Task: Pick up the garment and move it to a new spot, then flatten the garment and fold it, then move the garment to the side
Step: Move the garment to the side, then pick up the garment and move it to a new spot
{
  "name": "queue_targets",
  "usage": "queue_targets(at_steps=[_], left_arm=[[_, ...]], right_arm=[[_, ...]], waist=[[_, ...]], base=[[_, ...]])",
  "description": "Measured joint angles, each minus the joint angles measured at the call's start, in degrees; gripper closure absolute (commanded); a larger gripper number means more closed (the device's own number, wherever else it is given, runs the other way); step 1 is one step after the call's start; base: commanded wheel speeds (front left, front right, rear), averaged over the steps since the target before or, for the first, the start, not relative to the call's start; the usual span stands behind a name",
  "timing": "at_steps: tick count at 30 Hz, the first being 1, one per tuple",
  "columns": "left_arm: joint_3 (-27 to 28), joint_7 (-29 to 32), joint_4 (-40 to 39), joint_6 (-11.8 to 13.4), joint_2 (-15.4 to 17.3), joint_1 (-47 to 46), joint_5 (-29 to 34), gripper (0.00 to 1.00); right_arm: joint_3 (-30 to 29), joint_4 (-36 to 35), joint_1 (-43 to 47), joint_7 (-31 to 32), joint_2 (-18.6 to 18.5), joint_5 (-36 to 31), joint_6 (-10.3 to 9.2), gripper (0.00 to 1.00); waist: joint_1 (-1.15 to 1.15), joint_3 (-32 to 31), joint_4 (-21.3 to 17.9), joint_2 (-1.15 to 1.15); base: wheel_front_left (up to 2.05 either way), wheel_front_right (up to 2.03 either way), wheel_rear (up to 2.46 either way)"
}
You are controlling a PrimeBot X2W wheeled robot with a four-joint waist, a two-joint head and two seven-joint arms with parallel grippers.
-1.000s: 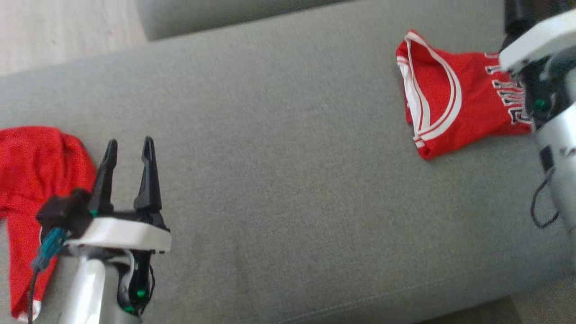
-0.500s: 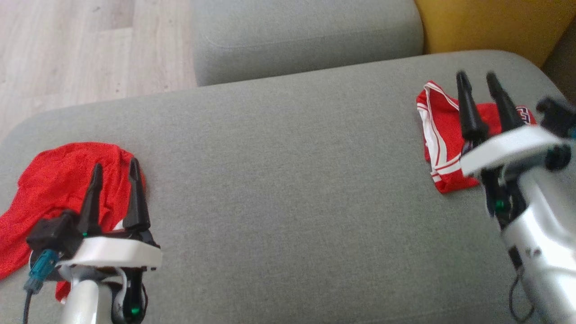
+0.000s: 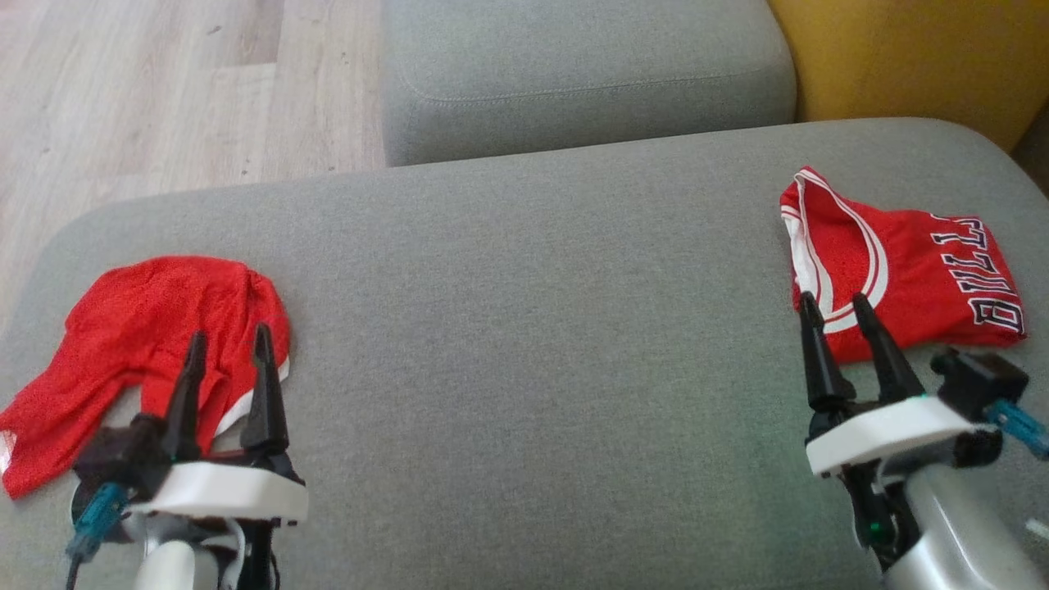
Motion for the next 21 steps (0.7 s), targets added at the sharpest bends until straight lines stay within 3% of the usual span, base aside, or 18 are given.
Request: queue_targets(at_steps=[10,21], left_arm=[[-0.1,0.0,0.5,0.0,-0.1,0.4,3.7,0.0],[-0.1,0.0,1.8,-0.1,-0.2,0.4,3.4,0.0]], right_arm=[[-4.2,-3.8,3.4,0.0,2.6,-8.3,0.0,0.0],[-4.9,-3.7,3.4,0.0,3.7,-10.1,0.0,0.0]], waist=[[0.0,0.5,0.0,0.0],[0.0,0.6,0.2,0.0]], base=[[0.0,0.0,0.0],[0.0,0.0,0.0]])
